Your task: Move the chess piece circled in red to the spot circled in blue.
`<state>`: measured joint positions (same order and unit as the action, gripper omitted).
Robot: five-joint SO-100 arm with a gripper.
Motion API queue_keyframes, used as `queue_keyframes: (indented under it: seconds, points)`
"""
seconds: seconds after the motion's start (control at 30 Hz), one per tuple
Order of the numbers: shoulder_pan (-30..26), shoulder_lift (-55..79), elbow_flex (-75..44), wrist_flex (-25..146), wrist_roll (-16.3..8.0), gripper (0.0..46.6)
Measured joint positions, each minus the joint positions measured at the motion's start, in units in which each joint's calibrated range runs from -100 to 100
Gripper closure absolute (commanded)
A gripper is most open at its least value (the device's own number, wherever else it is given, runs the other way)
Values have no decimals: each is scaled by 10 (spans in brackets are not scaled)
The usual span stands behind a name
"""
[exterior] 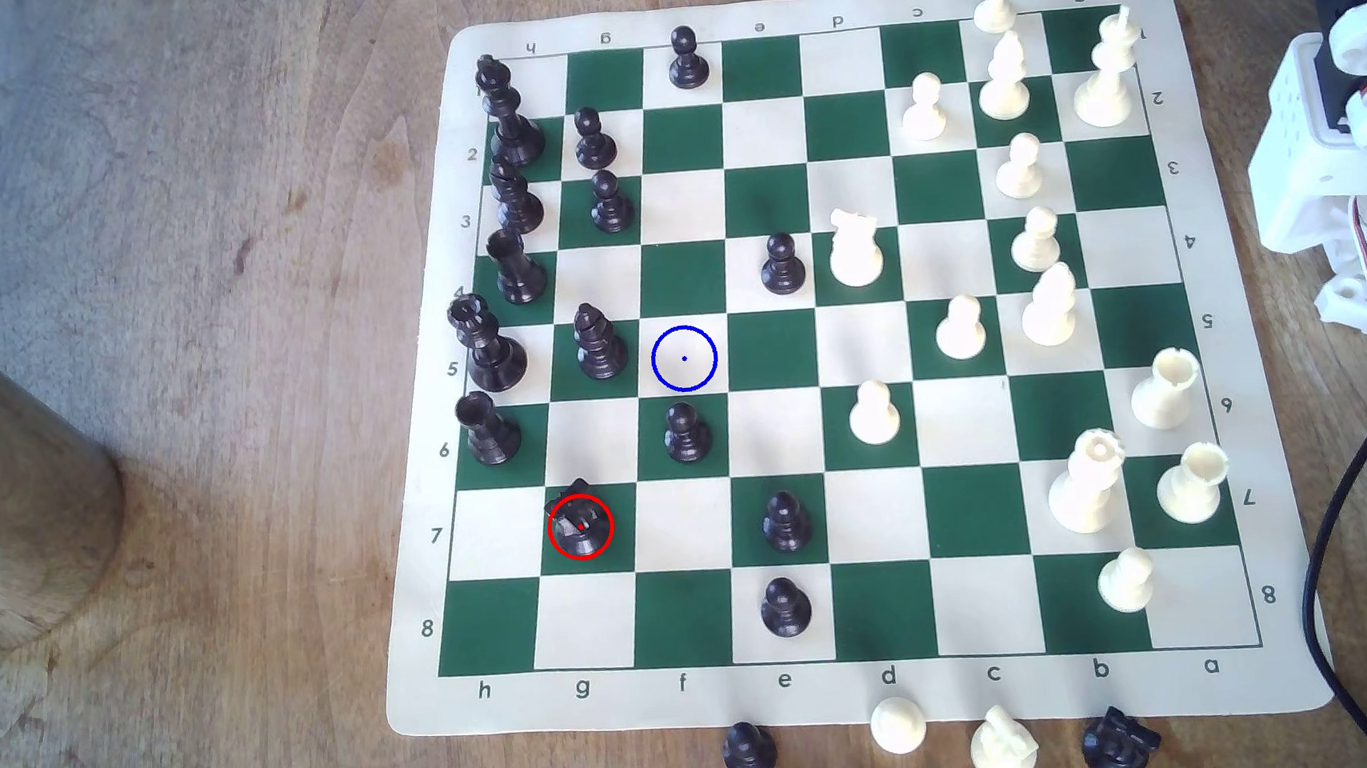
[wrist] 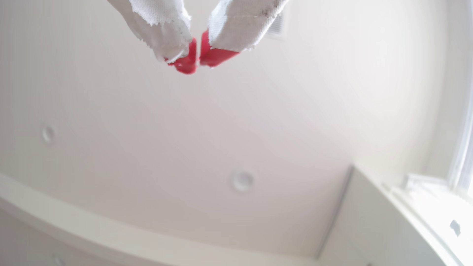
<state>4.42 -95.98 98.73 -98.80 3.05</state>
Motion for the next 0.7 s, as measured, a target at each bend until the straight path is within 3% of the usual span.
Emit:
queue_keyframes:
  seconds: [0.13, 0.23, 0.33, 0.7]
  points:
    - [-36, 0, 0, 27, 2, 464]
    - [-100, 0, -5, 139, 2, 464]
    - [-126, 0, -19, 240, 2, 464]
    - [-186, 0, -207, 877, -1, 464]
